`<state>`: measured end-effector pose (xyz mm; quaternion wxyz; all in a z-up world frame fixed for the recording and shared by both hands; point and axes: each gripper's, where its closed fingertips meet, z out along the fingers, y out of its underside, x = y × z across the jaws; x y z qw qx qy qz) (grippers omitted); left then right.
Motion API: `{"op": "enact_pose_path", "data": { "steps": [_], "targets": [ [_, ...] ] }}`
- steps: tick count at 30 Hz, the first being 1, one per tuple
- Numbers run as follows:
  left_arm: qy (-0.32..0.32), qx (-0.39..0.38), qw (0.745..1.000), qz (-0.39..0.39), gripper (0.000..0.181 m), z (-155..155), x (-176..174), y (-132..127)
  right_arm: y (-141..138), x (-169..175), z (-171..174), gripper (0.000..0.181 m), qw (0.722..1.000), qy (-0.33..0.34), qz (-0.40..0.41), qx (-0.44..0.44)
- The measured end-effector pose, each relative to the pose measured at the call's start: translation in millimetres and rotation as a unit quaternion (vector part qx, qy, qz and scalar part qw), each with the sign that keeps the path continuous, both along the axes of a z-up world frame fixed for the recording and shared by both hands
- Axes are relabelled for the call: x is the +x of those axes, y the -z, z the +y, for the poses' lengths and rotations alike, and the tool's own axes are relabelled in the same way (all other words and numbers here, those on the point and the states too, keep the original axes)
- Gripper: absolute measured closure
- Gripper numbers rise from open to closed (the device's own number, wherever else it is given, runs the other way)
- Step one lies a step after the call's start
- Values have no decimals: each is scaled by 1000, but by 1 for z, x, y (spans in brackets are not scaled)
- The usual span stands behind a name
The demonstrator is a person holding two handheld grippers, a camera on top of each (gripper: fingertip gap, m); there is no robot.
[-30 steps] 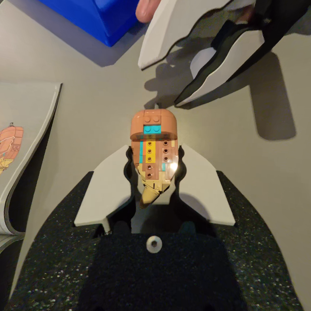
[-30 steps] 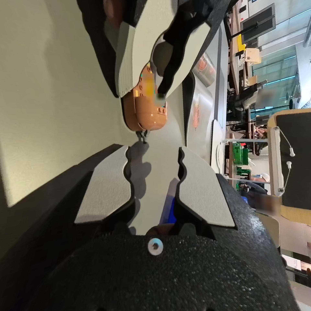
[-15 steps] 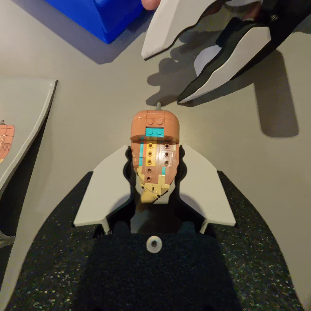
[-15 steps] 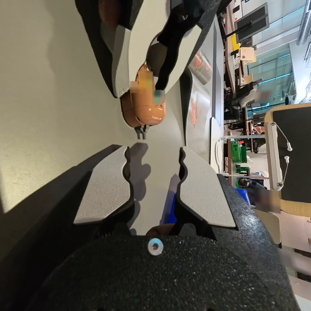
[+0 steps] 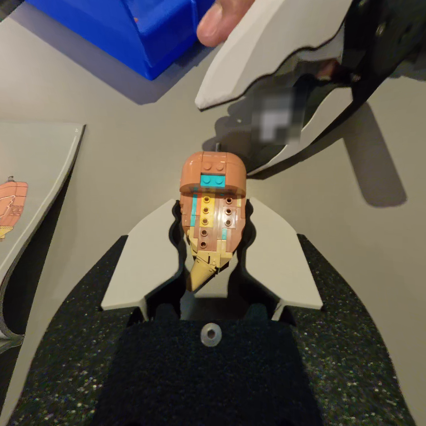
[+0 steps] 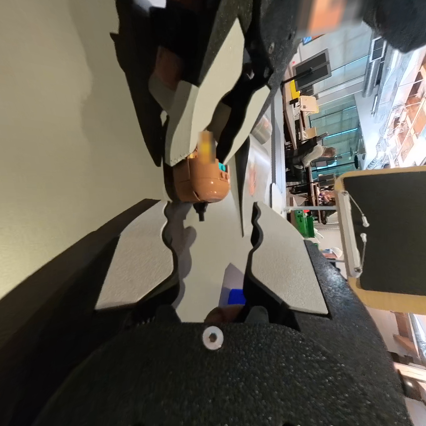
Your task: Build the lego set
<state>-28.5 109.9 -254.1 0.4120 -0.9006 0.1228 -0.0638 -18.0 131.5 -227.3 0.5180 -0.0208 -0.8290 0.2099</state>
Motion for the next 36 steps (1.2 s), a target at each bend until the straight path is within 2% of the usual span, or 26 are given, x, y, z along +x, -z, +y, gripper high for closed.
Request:
{"op": "enact_pose_path", "data": {
  "steps": [4, 8, 12, 17, 25, 28, 36],
  "targets": [
    [3, 8, 1000, -21, 127, 1, -1, -15, -8, -5, -6, 109, 999, -6, 45, 15],
    [2, 9, 1000, -6, 127, 4, -5, -28, -20, -13, -11, 103, 995, 0, 95, 19],
    [-3, 9, 1000, 20, 127, 9, -6, -33, -24, -20, -14, 102, 991, 7, 125, 39],
    [3, 16, 1000, 17, 127, 11, -4, -34, -21, -25, -15, 102, 990, 12, 132, 49],
    [5, 34, 999, -14, 127, 11, -6, -37, -22, -33, -16, 117, 986, 20, 153, 64],
    [6, 33, 999, -11, 127, 10, -7, -36, -26, -34, -14, 134, 983, 24, 168, 67],
    [9, 42, 999, -16, 127, 11, -6, -40, -31, -33, -13, 138, 982, 22, 172, 69]
  ]
}}
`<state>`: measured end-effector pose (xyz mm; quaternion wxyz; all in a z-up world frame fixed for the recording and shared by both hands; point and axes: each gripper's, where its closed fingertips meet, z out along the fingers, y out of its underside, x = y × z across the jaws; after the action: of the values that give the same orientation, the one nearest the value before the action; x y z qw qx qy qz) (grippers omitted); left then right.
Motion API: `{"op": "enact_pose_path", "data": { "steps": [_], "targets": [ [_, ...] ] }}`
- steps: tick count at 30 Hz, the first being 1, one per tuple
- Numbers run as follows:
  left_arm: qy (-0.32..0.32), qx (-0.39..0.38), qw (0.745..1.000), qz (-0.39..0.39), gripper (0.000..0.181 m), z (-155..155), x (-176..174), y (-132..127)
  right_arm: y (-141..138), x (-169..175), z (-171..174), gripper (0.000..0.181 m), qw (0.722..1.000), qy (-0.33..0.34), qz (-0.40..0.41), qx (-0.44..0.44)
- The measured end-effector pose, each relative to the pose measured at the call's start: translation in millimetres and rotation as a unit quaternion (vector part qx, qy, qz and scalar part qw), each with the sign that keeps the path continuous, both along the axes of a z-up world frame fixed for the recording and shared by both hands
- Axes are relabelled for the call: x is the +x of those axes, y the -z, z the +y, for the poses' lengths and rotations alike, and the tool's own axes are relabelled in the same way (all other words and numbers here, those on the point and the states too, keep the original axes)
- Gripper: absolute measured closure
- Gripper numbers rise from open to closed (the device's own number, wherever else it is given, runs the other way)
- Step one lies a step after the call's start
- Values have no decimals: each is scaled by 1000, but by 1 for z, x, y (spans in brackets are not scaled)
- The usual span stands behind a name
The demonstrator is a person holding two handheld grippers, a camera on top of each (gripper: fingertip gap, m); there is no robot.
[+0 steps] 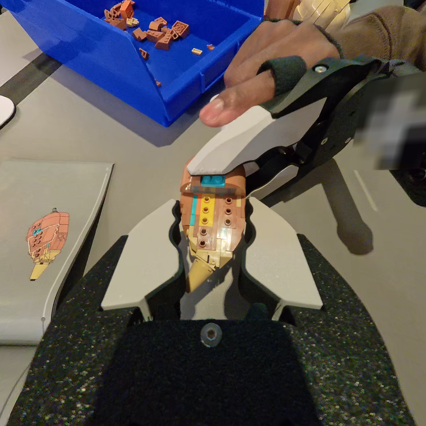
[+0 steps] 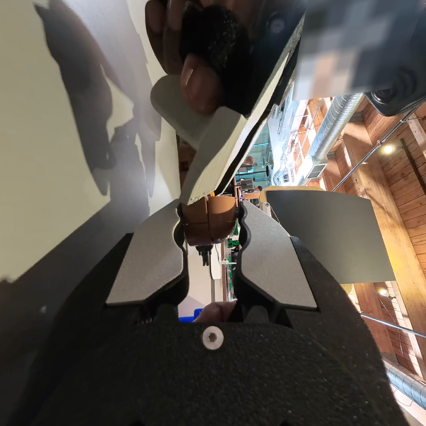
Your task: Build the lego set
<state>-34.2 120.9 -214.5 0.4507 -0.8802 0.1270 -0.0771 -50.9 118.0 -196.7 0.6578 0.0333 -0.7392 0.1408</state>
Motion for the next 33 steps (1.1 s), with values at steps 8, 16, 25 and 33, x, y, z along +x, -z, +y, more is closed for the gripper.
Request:
{"op": "enact_pose_path", "data": {
  "steps": [8, 16, 25, 33],
  "targets": [
    [3, 2, 1000, -9, 127, 1, 3, -2, -2, 2, 0, 139, 1000, 2, -9, 12],
    [9, -3, 1000, -14, 127, 1, 5, 0, 2, 2, 0, 140, 999, 8, -34, 18],
    [15, -5, 1000, -23, 127, 1, 6, 1, 3, 2, -1, 141, 999, 7, -42, 22],
    [-19, 2, 1000, -13, 108, 3, -3, 4, -4, -5, 5, 140, 1000, 25, -5, -5]
  ]
}}
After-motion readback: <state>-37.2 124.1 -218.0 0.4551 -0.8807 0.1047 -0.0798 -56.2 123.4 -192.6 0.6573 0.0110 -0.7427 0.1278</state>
